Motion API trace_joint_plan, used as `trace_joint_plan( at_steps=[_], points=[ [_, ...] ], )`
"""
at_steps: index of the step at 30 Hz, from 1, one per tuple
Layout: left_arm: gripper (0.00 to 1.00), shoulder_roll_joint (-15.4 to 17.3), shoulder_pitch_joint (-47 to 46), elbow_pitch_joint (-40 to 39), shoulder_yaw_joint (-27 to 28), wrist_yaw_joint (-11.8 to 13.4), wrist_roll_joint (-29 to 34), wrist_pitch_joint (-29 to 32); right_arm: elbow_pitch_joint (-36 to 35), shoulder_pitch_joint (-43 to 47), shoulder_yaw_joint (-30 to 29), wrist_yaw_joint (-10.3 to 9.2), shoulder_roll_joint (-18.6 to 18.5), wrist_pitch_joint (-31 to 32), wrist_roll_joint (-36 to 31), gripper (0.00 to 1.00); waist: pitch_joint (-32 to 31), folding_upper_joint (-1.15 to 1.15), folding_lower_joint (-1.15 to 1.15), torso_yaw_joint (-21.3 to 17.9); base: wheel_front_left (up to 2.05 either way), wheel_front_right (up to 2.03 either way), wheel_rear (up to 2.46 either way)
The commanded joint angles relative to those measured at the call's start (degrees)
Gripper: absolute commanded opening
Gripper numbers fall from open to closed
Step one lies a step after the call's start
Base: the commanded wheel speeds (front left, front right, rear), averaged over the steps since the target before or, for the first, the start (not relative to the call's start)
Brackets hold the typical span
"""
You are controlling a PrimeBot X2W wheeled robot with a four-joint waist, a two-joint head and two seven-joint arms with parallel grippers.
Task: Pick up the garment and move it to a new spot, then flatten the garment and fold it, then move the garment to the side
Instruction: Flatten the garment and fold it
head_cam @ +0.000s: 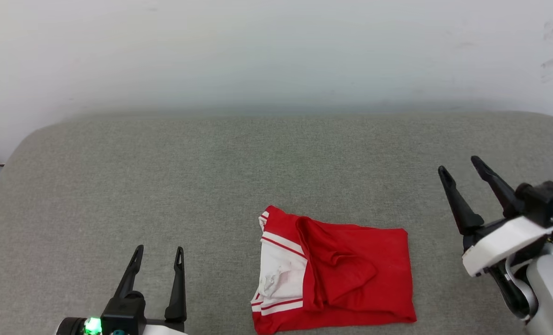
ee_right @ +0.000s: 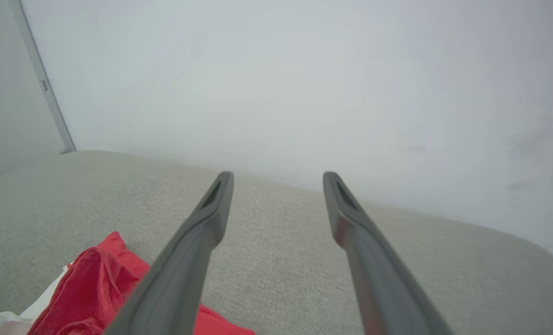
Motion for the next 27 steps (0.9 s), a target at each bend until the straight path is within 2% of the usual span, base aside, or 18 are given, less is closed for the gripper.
trace_joint_plan(
  at_steps=[1,5,10,13,17,27],
  points=[
    [1.0,0.13,0.44,-0.25,-0.02,0.05,0.26,-0.25,-2.02,3.37,-4.37,-0.05,2.2,-0.38,-4.03,1.0,-0.42,0.0,0.0,-0.64,0.0,0.0,0.0],
    [1.0,0.22,0.82,-0.43,-0.15,0.19,0.4,-0.25,-10.28,10.51,-14.96,-0.05,8.08,-0.41,-13.21,1.0,-0.75,0.0,0.0,-1.21,0.0,0.0,0.0],
    [1.0,0.59,0.84,-0.17,-0.31,0.26,0.5,-0.25,-18.92,17.93,-21.54,-0.05,14.27,-0.43,-20.18,1.0,-1.23,0.0,0.0,-1.52,0.0,0.0,0.0],
    [1.0,0.91,1.11,-0.14,-0.46,0.33,0.62,-0.25,-22.13,21.79,-23.44,-0.05,17.24,-0.42,-22.1,1.0,-1.59,0.0,0.0,-1.52,0.0,0.0,0.0],
    [1.0,1.32,1.43,-0.42,-0.8,0.27,0.83,-0.25,-24.01,25.53,-24.54,-0.05,19.43,-0.43,-22.84,1.0,-2.03,0.0,0.0,-1.4,0.0,0.0,0.0],
    [1.0,1.85,2.89,-1.32,-0.94,0.39,0.36,-0.25,-24.61,29.98,-24.88,-0.05,21.39,-0.43,-23.01,1.0,-2.66,0.0,0.0,-0.93,0.0,0.0,0.0]
  ],
)
